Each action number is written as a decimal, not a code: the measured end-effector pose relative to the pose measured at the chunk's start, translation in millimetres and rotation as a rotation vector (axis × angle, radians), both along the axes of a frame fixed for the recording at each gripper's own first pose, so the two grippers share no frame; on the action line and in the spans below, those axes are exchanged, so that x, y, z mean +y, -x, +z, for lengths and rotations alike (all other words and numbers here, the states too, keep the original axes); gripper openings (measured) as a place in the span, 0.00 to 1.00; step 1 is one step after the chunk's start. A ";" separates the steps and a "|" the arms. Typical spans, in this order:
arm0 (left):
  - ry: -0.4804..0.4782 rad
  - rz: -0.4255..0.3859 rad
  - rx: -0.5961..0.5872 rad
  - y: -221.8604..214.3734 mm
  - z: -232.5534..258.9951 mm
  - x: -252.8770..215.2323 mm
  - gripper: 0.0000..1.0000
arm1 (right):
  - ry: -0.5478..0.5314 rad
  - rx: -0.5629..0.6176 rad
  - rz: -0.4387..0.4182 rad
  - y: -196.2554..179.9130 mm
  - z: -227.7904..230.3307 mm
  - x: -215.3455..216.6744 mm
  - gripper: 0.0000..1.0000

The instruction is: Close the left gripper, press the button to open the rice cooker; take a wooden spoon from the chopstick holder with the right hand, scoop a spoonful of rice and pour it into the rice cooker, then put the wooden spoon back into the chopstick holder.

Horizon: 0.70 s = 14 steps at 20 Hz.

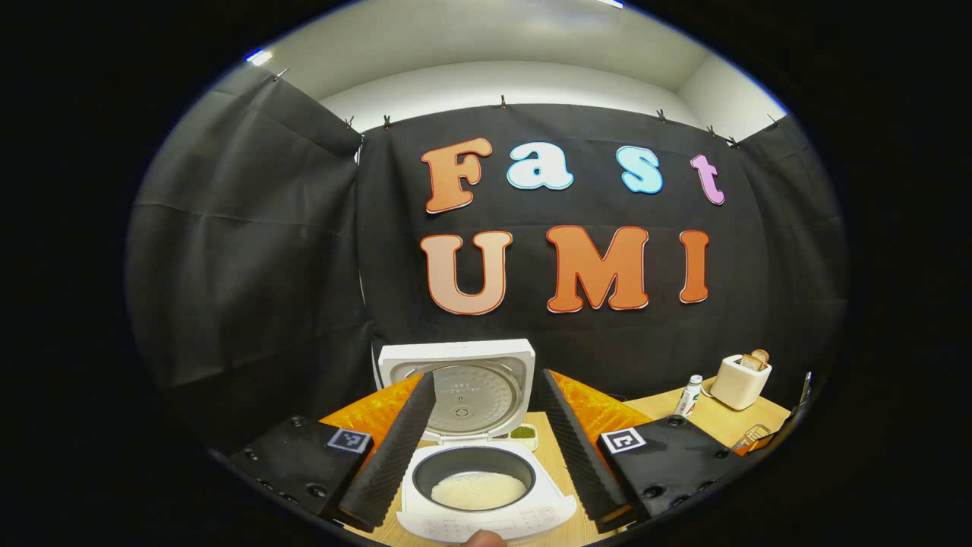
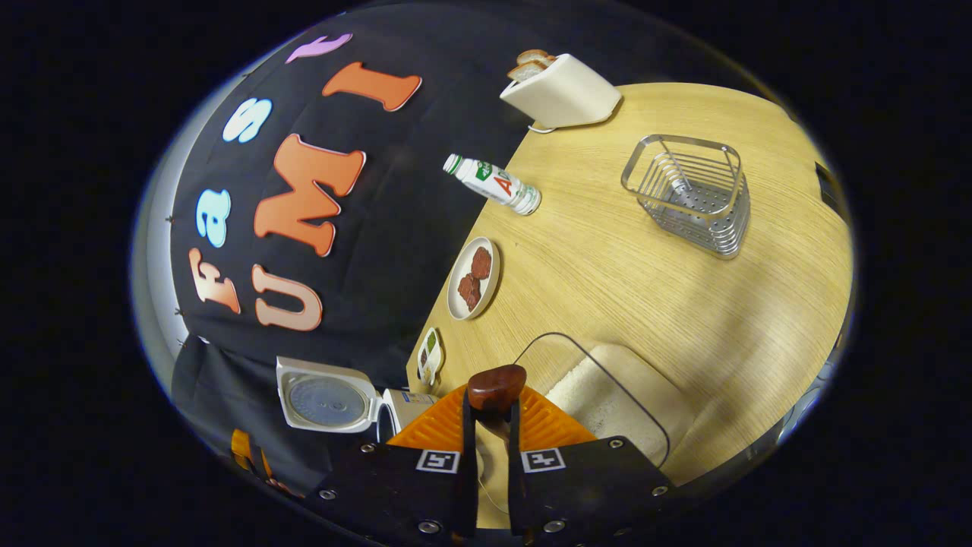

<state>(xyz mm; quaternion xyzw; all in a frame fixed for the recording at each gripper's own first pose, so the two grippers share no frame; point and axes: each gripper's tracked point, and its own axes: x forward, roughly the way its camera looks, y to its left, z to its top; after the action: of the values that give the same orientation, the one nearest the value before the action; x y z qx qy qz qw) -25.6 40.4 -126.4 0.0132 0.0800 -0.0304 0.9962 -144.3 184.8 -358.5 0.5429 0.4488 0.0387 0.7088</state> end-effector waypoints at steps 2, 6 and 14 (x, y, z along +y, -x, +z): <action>0.004 -0.011 -0.004 0.4 1.9 -7.0 0.94 | -0.035 0.009 -0.053 -3.3 4.6 -16.4 0.15; 0.005 -0.023 -0.014 2.1 4.8 -16.4 0.94 | -0.162 0.027 -0.178 -18.5 19.9 -41.4 0.16; 0.015 -0.004 -0.028 6.7 11.0 -18.9 0.94 | -0.487 0.039 -0.353 -53.8 64.2 -57.7 0.16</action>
<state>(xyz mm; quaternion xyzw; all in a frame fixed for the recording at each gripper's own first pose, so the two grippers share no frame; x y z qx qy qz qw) -32.3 21.5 -115.4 0.0061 0.0657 -0.0328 0.9973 -90.4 127.1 -294.3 0.7672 0.3387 0.0110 0.5446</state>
